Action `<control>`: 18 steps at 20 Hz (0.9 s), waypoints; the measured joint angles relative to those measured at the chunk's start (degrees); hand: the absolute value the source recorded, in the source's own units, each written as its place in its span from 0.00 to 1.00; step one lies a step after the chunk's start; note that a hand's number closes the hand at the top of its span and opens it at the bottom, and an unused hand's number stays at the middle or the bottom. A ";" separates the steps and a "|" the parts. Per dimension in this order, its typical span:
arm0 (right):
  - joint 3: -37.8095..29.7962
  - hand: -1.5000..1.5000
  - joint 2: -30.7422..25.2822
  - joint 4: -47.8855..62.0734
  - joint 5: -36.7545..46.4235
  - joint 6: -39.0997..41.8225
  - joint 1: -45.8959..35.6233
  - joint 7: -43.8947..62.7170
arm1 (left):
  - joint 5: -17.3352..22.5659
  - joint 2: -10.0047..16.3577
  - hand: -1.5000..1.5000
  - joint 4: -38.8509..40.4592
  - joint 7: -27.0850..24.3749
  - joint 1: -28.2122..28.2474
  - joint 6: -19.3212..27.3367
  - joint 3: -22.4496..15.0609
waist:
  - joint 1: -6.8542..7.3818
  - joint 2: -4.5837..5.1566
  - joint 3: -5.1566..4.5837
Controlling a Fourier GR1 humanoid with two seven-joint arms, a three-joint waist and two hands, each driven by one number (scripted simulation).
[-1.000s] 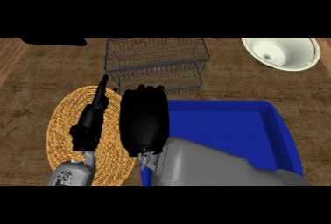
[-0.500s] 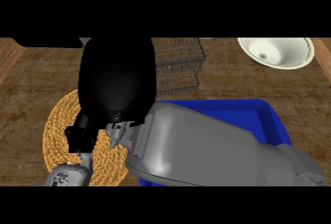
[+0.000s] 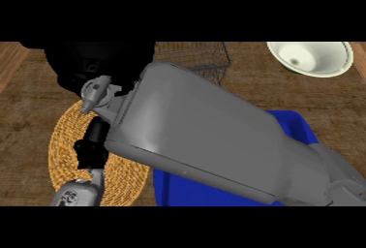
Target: Pick the bell pepper from the tray and place it in the tiered basket
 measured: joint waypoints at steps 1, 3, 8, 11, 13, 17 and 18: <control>-0.41 1.00 0.03 1.70 0.14 -0.67 -1.01 -0.17 | 0.37 0.24 0.50 0.02 0.08 -0.26 -0.36 0.34 | 0.06 0.09 -0.01; -1.56 1.00 0.13 5.44 0.74 -1.52 -2.63 -1.10 | 0.44 0.49 0.50 -0.30 0.16 -0.12 -0.57 0.45 | -0.07 0.22 0.01; -3.34 1.00 0.30 13.94 2.31 -3.01 -6.45 -3.10 | 0.38 0.40 0.50 -0.83 0.15 0.33 -0.48 0.50 | -0.44 0.37 0.05; -3.30 1.00 0.32 18.41 3.61 -3.91 -6.81 -5.00 | 0.35 0.31 0.50 -0.65 0.16 -0.07 -0.44 0.71 | -0.68 0.45 0.08; -3.75 1.00 0.19 20.81 4.51 -4.02 -7.25 -6.06 | 0.31 0.46 0.50 -0.88 0.48 -0.04 -0.34 1.04 | -0.88 0.46 0.09; -4.21 1.00 0.45 25.33 5.83 -5.15 -6.24 -7.72 | 0.54 0.47 0.50 -0.89 -0.53 0.51 -0.67 1.21 | -1.06 0.47 0.14; -5.58 0.00 0.37 25.88 5.77 -5.99 -5.88 -7.57 | 0.50 0.48 0.50 -1.33 -0.12 0.89 -0.68 1.06 | -1.08 0.48 0.13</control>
